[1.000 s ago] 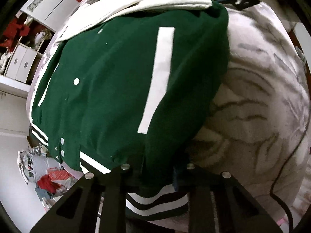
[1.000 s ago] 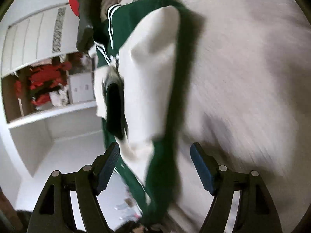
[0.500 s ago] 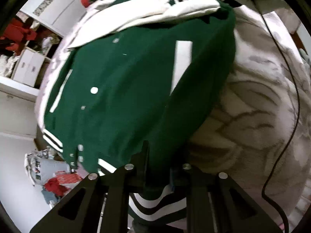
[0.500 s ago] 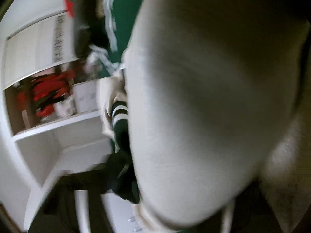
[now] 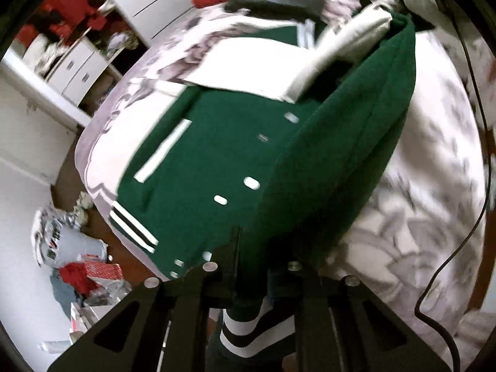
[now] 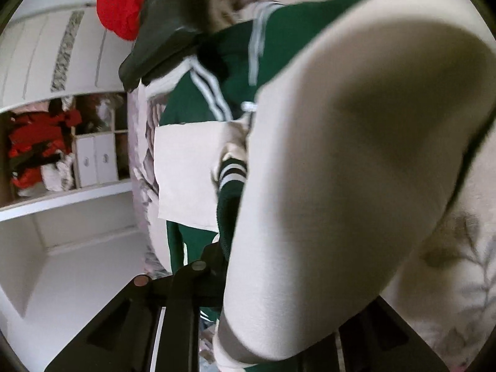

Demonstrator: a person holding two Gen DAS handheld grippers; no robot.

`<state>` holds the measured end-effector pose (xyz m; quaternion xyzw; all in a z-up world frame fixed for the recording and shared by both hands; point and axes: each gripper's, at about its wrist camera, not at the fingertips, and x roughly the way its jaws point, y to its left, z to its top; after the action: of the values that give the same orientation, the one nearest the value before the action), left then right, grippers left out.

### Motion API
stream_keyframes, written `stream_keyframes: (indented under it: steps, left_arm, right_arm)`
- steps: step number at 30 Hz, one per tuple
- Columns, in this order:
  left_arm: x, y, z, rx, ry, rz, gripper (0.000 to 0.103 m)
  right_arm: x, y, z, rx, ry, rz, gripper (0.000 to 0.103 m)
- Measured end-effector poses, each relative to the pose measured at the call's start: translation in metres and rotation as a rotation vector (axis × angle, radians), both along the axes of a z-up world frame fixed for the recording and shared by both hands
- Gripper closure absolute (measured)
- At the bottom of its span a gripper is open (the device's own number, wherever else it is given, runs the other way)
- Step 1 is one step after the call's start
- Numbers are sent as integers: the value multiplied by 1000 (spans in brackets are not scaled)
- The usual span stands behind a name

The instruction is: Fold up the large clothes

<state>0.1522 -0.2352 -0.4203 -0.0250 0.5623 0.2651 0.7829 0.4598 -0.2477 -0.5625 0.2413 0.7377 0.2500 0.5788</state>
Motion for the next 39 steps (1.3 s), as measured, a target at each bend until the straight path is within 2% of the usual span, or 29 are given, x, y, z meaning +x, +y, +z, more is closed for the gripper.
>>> stream_keyframes:
  steps: [2, 5, 8, 9, 10, 11, 12, 15, 17, 18, 19, 20, 21, 22, 24, 26, 28, 30, 33, 35, 39]
  left_arm:
    - [-5, 41, 17, -40, -28, 43, 94]
    - [-9, 99, 26, -115, -52, 105, 94]
    - [-17, 178, 21, -192, -59, 179, 94]
    - [-19, 199, 17, -206, -59, 194, 94]
    - [-21, 220, 10, -219, -54, 208, 94]
    - [-24, 250, -1, -245, -50, 233, 94]
    - [-26, 266, -10, -267, -43, 245, 93]
    - [-33, 328, -59, -391, -10, 281, 91]
    - [-38, 358, -91, -490, 23, 305, 83]
    - [-44, 376, -109, -588, 21, 330, 78]
    - [-48, 385, -115, -644, 16, 344, 72]
    - [-53, 396, -120, -704, 8, 360, 69]
    - [-62, 405, -120, -756, -15, 366, 62]
    - [-67, 409, -120, -774, -19, 363, 43]
    - [-78, 414, -115, -761, 5, 349, 14]
    - [-86, 413, -109, -771, -6, 319, 13]
    - [-89, 413, -106, -775, -1, 304, 13]
    - [-87, 405, -103, -771, -1, 274, 13]
    - [-81, 396, -111, -762, 41, 284, 13]
    - [-76, 394, -117, -751, 54, 301, 13]
    - [-80, 396, -115, -720, 58, 317, 13]
  right_arm:
    - [8, 30, 26, -48, -3, 19, 84]
    - [19, 100, 59, -126, -38, 67, 84]
    - [17, 172, 70, -205, -60, 121, 84]
    - [16, 206, 68, -242, -64, 145, 84]
    - [11, 214, 60, -265, -68, 156, 84]
    - [10, 252, 52, -308, -69, 182, 84]
    - [3, 265, 41, -332, -69, 198, 84]
    - [-1, 330, 7, -421, -49, 230, 84]
    - [-5, 366, -23, -494, -28, 229, 82]
    - [-6, 374, -33, -509, -6, 241, 74]
    - [-6, 386, -41, -510, 17, 245, 57]
    - [-6, 394, -47, -472, 40, 241, 46]
    - [-8, 400, -46, -415, 45, 248, 24]
    - [-10, 402, -41, -381, 37, 271, 18]
    - [-19, 397, -26, -319, 17, 322, 18]
    - [-35, 373, -8, -218, 29, 333, 18]
    - [-55, 339, 5, -167, 45, 320, 18]
    - [-85, 298, 14, -165, 44, 311, 18]
    - [-138, 220, 16, -202, 53, 282, 18]
    - [-187, 171, -3, -239, 126, 229, 18]
    - [-295, 113, -61, -170, 392, 148, 18]
